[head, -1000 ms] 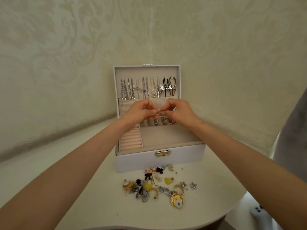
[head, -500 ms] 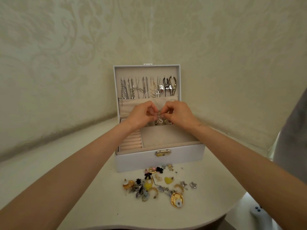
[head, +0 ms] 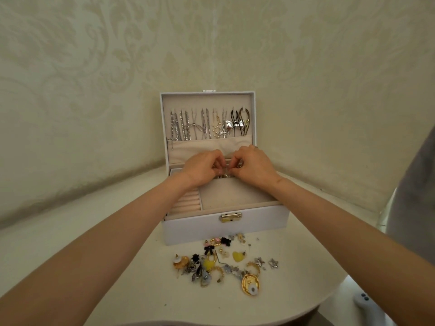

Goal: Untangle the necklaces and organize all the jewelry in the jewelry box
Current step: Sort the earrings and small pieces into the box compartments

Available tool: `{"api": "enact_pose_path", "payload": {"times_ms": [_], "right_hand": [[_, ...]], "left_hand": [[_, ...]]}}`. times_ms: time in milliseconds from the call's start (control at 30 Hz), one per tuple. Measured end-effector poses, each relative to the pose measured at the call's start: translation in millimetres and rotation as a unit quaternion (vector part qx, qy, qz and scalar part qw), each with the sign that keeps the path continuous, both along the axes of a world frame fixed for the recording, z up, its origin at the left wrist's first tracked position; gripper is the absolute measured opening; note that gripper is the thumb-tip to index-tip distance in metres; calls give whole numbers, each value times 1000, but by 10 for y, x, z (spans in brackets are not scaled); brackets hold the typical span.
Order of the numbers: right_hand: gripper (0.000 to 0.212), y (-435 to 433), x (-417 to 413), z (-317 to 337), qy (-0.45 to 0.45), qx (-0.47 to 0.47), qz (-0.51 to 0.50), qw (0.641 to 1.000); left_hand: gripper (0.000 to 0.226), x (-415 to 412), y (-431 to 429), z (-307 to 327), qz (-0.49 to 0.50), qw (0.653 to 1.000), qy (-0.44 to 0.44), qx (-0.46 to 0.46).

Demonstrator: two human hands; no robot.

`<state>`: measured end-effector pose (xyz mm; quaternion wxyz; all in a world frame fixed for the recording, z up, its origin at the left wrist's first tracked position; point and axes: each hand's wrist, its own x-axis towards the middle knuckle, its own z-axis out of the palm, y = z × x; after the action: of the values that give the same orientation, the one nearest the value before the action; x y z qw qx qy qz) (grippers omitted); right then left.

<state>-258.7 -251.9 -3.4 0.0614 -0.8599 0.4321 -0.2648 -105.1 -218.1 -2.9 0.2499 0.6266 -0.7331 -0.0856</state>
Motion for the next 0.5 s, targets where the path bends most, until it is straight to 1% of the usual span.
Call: {"api": "enact_pose_path", "payload": {"times_ms": [100,200,300,400,500], "right_hand": [[13,25,-5,2,40,-21,-4,999],[17,35,-12,8,49,-38,-7,998],[14,40,-19,-7,55,-59,-16,997],[12,35,-17,-18,57,-58,-21,996],[11,34,-13,-16,56,-66,-21,996]], "left_hand": [[13,-36,19,10,2,997,-61,-36],[14,-60,35,22,14,995,-84,-58],[13,-76,54,20,23,994,-76,-75],[12,-62,78,35,36,995,-49,-79],[12,-31,92,43,48,994,-48,-81]]}}
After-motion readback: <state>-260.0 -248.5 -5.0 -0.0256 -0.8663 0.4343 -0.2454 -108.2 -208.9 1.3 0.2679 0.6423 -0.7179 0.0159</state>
